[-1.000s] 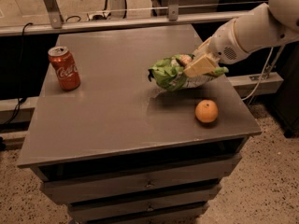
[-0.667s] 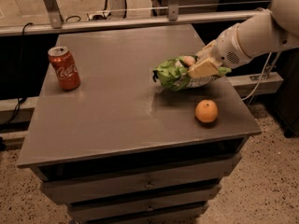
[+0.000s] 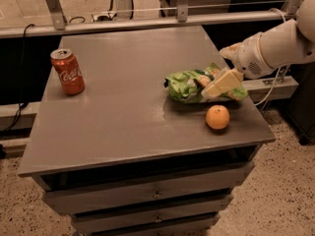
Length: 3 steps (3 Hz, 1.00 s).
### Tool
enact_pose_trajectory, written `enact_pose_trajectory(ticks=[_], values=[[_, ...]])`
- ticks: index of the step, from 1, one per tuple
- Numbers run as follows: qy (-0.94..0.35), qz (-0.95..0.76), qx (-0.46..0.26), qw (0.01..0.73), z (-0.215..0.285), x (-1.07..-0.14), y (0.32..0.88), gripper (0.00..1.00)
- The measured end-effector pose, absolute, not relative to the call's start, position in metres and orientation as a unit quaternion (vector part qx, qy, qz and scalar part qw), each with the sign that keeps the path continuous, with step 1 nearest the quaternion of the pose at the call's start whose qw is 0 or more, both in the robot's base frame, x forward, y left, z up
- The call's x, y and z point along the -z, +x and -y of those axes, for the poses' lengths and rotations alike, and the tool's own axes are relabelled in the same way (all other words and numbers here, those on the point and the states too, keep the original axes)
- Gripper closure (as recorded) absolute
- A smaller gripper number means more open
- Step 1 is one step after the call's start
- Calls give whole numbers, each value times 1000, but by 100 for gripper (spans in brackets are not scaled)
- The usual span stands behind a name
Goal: Move green rice chip bag near orange
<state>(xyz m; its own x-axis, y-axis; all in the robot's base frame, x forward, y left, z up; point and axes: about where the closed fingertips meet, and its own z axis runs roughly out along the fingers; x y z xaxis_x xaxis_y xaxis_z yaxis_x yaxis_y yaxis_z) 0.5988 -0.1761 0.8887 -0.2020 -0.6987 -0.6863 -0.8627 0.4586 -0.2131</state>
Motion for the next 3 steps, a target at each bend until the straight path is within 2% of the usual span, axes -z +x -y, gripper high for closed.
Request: enact_pose_trajectory(ticks=[2, 3], values=[[-499, -771, -107, 381, 187, -888, 599, 0], [-473, -760, -129, 427, 203, -901, 613, 0]])
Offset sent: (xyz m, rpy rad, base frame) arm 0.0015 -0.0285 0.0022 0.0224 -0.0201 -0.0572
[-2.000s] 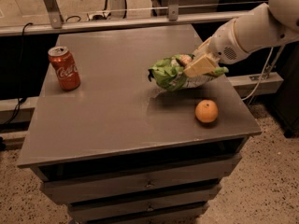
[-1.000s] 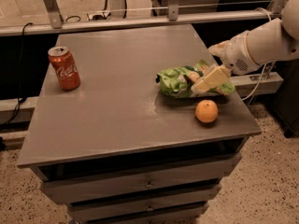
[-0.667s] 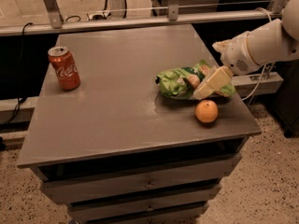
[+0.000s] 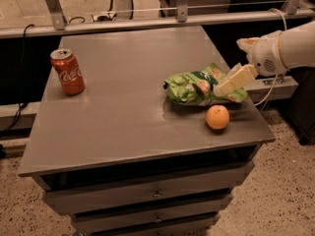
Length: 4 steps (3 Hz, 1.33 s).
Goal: Move green rice chip bag near orange
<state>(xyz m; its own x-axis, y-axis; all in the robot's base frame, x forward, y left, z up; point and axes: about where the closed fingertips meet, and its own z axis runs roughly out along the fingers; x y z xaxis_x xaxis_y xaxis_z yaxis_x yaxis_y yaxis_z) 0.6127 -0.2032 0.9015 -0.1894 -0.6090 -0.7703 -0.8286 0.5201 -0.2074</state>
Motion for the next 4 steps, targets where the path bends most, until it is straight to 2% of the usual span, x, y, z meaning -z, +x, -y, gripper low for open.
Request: enact_pose_trajectory(ticks=[1, 3, 4], values=[[-447, -732, -144, 494, 228, -937, 635, 0], [-429, -652, -123, 613, 267, -1021, 682, 0], [-426, -646, -116, 623, 273, -1033, 683, 0]])
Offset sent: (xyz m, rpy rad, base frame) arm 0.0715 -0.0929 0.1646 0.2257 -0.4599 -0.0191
